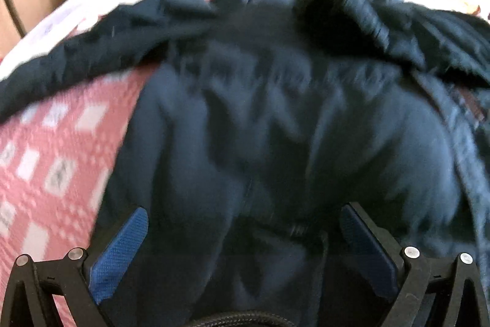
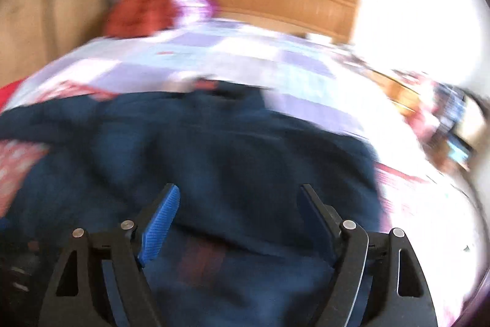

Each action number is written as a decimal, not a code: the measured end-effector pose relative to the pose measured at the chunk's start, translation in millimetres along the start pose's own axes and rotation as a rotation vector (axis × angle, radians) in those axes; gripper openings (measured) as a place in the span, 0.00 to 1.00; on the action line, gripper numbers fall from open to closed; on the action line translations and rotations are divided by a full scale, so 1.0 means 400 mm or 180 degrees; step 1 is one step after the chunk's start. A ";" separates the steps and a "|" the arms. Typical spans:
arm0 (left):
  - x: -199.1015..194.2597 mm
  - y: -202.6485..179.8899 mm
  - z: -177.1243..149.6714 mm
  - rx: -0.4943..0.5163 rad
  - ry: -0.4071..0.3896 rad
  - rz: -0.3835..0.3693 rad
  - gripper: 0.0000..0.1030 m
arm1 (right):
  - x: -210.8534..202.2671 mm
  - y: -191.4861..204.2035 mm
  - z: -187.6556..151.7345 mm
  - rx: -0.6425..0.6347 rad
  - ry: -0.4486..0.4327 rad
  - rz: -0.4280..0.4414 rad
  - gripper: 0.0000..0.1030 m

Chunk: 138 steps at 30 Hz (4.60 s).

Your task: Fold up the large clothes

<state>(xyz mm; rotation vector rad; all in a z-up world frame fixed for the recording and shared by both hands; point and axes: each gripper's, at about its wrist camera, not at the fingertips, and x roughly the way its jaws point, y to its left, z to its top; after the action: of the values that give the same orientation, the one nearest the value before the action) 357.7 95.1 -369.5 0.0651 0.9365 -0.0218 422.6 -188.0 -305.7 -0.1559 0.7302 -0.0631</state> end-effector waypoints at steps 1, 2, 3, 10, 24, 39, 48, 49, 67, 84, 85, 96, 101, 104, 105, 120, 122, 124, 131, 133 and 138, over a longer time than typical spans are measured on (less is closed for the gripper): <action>-0.004 -0.003 0.018 0.0002 -0.0016 -0.0024 1.00 | 0.010 -0.069 -0.011 0.0158 0.0060 -0.0152 0.80; -0.008 -0.008 0.047 -0.0004 -0.0038 -0.0038 1.00 | 0.022 -0.133 -0.017 0.0364 0.0124 -0.0263 0.80; -0.007 -0.013 0.070 -0.0013 -0.0054 -0.0043 1.00 | 0.034 -0.186 -0.019 0.0569 0.0168 -0.0307 0.80; 0.032 -0.086 0.276 -0.0029 -0.0222 -0.0100 1.00 | 0.244 -0.331 -0.067 0.0375 0.0918 -0.0569 0.80; 0.225 -0.347 0.532 0.0171 -0.0256 -0.0400 1.00 | 0.080 -0.299 0.017 0.0384 0.0013 -0.0109 0.82; 0.411 -0.264 0.432 -0.0144 -0.0009 -0.0325 1.00 | 0.231 -0.453 -0.136 0.0681 0.0494 -0.0431 1.00; 0.426 -0.271 0.436 -0.0141 -0.0034 -0.0298 1.00 | 0.182 -0.328 0.032 0.0165 -0.0006 0.0127 1.00; 0.426 -0.272 0.436 -0.0139 -0.0030 -0.0294 1.00 | 0.236 -0.328 0.042 0.0128 0.0146 0.0105 1.00; 0.428 -0.270 0.430 -0.0125 -0.0091 -0.0314 1.00 | 0.251 -0.150 0.004 -0.0109 0.0273 0.0303 0.99; 0.428 -0.268 0.429 -0.0147 -0.0089 -0.0349 1.00 | 0.282 -0.487 -0.112 0.0712 0.0641 -0.0579 1.00; 0.429 -0.268 0.429 -0.0145 -0.0089 -0.0350 1.00 | 0.265 -0.469 -0.100 0.0677 0.0557 -0.0684 0.98; 0.425 -0.270 0.429 -0.0129 -0.0105 -0.0323 1.00 | 0.299 -0.070 0.090 0.0119 0.0253 0.0352 0.97; 0.419 -0.276 0.429 -0.0082 -0.0119 -0.0266 1.00 | 0.360 -0.031 0.006 0.0214 0.0421 0.0006 0.98; 0.403 -0.264 0.439 -0.0104 -0.0093 -0.0335 1.00 | 0.399 -0.017 0.003 0.0159 0.0373 -0.0051 0.99; 0.388 -0.259 0.441 -0.0070 -0.0137 -0.0335 1.00 | 0.405 -0.018 0.000 0.0174 0.0366 -0.0030 0.99; 0.362 0.260 0.409 -0.0773 -0.0033 0.0273 1.00 | 0.407 -0.017 -0.025 0.0209 0.0376 -0.0020 1.00; 0.396 0.376 0.417 -0.0965 0.0099 0.0453 1.00 | 0.408 -0.017 -0.026 0.0203 0.0376 -0.0027 1.00; 0.413 0.492 0.408 -0.1251 0.0173 0.0571 1.00 | 0.410 -0.017 -0.027 0.0201 0.0380 -0.0031 1.00; 0.386 0.766 0.327 -0.1325 0.0163 0.0941 1.00 | 0.415 -0.015 -0.028 0.0190 0.0393 -0.0063 1.00; 0.360 0.835 0.308 -0.1480 0.0068 0.1027 1.00 | 0.415 -0.015 -0.028 0.0184 0.0396 -0.0072 1.00; 0.333 1.050 0.241 -0.2106 -0.0006 0.0930 1.00 | 0.416 -0.014 -0.028 0.0167 0.0407 -0.0092 1.00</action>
<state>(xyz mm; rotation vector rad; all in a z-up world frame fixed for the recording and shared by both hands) 533.8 508.9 -400.4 -0.4108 0.8862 0.5562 539.0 -213.3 -422.7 -0.1129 0.8530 -0.1204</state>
